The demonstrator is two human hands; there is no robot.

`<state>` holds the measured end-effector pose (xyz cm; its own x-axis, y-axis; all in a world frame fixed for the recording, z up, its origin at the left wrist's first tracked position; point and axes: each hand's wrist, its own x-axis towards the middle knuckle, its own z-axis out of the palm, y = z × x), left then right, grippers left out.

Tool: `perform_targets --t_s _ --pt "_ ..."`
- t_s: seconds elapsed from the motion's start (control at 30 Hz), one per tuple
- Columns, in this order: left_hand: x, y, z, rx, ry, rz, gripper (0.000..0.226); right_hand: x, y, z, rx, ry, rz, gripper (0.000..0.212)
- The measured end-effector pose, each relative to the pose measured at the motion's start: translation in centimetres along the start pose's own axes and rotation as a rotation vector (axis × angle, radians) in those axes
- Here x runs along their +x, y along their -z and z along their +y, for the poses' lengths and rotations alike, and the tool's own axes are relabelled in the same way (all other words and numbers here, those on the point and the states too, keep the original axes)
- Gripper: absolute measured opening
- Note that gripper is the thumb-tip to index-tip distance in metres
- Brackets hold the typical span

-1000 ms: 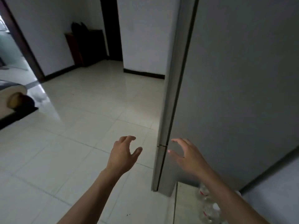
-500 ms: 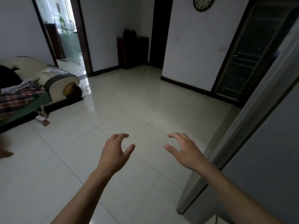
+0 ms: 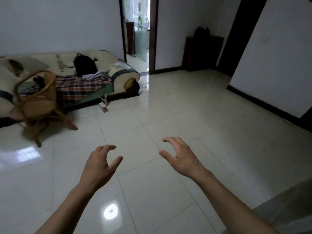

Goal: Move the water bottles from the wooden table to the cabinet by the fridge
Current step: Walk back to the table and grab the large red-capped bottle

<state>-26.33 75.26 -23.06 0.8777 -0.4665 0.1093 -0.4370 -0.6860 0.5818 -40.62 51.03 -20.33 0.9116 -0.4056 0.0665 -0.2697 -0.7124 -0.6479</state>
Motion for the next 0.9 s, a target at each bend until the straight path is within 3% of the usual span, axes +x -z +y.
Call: perform_targets --t_s 0.33,0.6,0.9 --pt "-5.1 -1.0 3.4 0.046 0.335 0.156 0.049 6.3 0.0 0.4 0.047 0.291 -0.262 0.050" --pt "-13.0 5.2 1.4 0.086 0.511 0.417 0.048 4.4 -4.1 -7.8 0.086 0.550 -0.401 0.051" --pt "-22.2 10.9 -3.3 0.078 0.584 0.563 0.050 -1.6 -9.0 -17.5 0.063 0.722 -0.484 0.051"
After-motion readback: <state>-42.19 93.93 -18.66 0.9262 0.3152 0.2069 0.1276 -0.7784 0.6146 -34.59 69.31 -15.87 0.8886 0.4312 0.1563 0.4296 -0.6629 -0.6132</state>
